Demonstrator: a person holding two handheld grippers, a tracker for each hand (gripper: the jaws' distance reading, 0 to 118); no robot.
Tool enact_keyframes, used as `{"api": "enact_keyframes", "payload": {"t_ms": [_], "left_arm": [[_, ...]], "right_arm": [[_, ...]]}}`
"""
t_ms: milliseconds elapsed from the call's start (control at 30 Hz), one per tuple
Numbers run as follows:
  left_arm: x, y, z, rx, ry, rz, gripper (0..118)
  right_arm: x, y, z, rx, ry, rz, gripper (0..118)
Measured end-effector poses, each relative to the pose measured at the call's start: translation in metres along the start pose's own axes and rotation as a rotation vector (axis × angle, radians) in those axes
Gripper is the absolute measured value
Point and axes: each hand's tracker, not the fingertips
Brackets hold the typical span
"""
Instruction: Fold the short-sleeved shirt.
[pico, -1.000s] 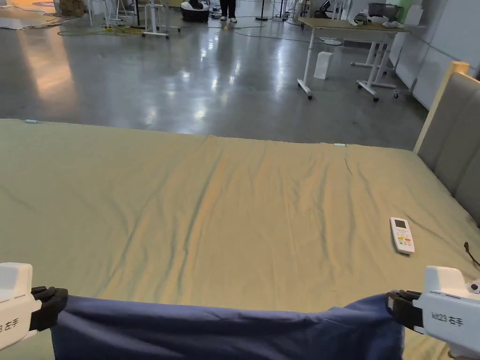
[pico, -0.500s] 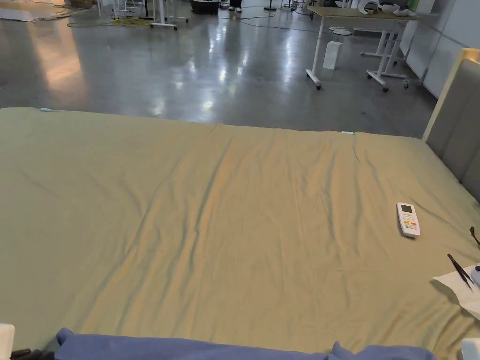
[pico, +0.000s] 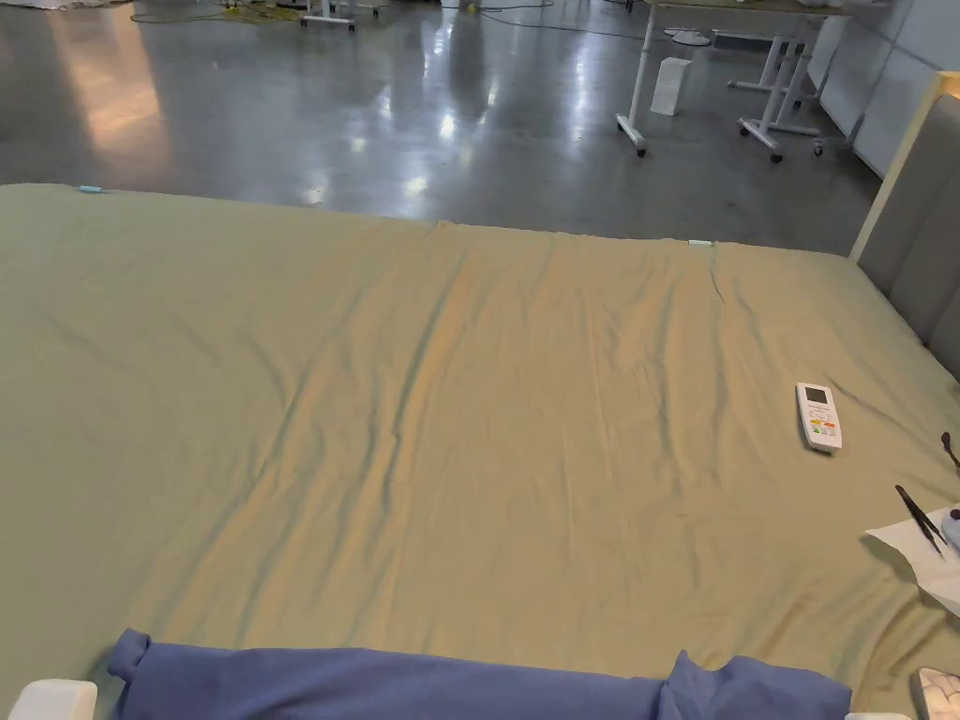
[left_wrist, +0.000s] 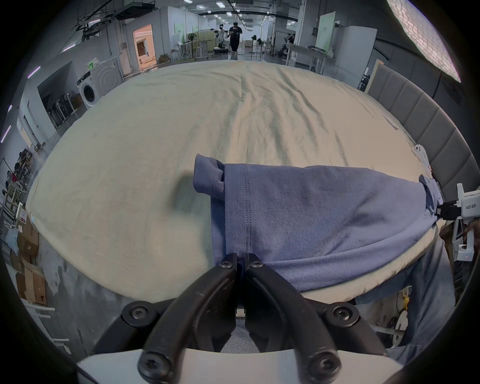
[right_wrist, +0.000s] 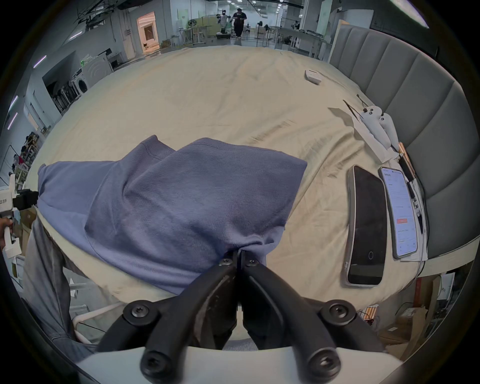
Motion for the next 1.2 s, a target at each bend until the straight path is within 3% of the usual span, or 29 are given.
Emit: {"api": "enact_keyframes", "payload": {"t_ms": [33, 67, 100, 133, 267, 467, 600, 667, 733, 767, 800, 833, 867, 900, 933, 1033, 1067, 1100, 1200], "left_arm": [[-0.001, 0.003, 0.003, 0.0, -0.005, 0.01, 16], [-0.001, 0.005, 0.006, 0.002, -0.005, 0.021, 24], [0.0, 0.009, 0.012, 0.026, -0.007, 0.043, 38], [-0.001, 0.013, 0.017, 0.066, -0.013, 0.058, 45], [0.013, 0.039, 0.039, 0.223, -0.029, 0.05, 58], [0.051, 0.087, 0.056, 0.504, 0.007, -0.002, 58], [0.088, 0.109, 0.076, 0.666, 0.023, -0.008, 58], [0.104, 0.117, 0.084, 0.719, 0.033, -0.011, 58], [0.114, 0.123, 0.089, 0.754, 0.04, -0.021, 57], [0.117, 0.125, 0.09, 0.774, 0.048, -0.028, 56], [0.119, 0.127, 0.09, 0.787, 0.055, -0.033, 53], [0.122, 0.128, 0.092, 0.801, 0.065, -0.036, 47], [0.124, 0.128, 0.094, 0.817, 0.068, -0.039, 37], [0.126, 0.128, 0.096, 0.83, 0.076, -0.042, 20], [0.127, 0.128, 0.095, 0.84, 0.089, -0.049, 13], [0.129, 0.126, 0.097, 0.856, 0.117, -0.055, 5], [0.129, 0.126, 0.097, 0.861, 0.115, -0.054, 2], [0.129, 0.125, 0.097, 0.864, 0.114, -0.054, 0], [0.126, 0.125, 0.096, 0.856, 0.134, -0.053, 0]], "right_arm": [[-0.002, 0.002, 0.006, 0.002, -0.014, 0.002, 21], [0.006, 0.002, 0.007, 0.004, -0.029, 0.003, 38], [0.003, 0.006, 0.016, 0.016, -0.061, 0.01, 66], [0.0, 0.011, 0.026, 0.049, -0.099, 0.012, 77], [-0.013, 0.037, 0.061, 0.236, -0.136, -0.008, 84], [-0.045, 0.071, 0.089, 0.732, -0.156, -0.065, 84], [-0.072, 0.09, 0.102, 0.891, -0.107, -0.123, 84], [-0.086, 0.098, 0.107, 0.961, -0.091, -0.138, 83], [-0.097, 0.105, 0.109, 0.987, -0.096, -0.122, 73], [-0.103, 0.108, 0.111, 1.023, -0.114, -0.109, 61], [-0.106, 0.11, 0.114, 1.055, -0.135, -0.08, 41], [-0.109, 0.111, 0.113, 1.061, -0.136, -0.087, 24], [-0.113, 0.112, 0.108, 1.061, -0.141, -0.105, 15], [-0.115, 0.113, 0.111, 1.099, -0.174, -0.09, 10], [-0.116, 0.114, 0.109, 1.075, -0.158, -0.106, 5], [-0.123, 0.116, 0.108, 1.073, -0.179, -0.102, 1], [-0.125, 0.117, 0.111, 1.11, -0.232, -0.043, 1], [-0.125, 0.116, 0.107, 1.084, -0.196, -0.074, 0], [-0.128, 0.116, 0.107, 1.086, -0.203, -0.062, 0]]}}
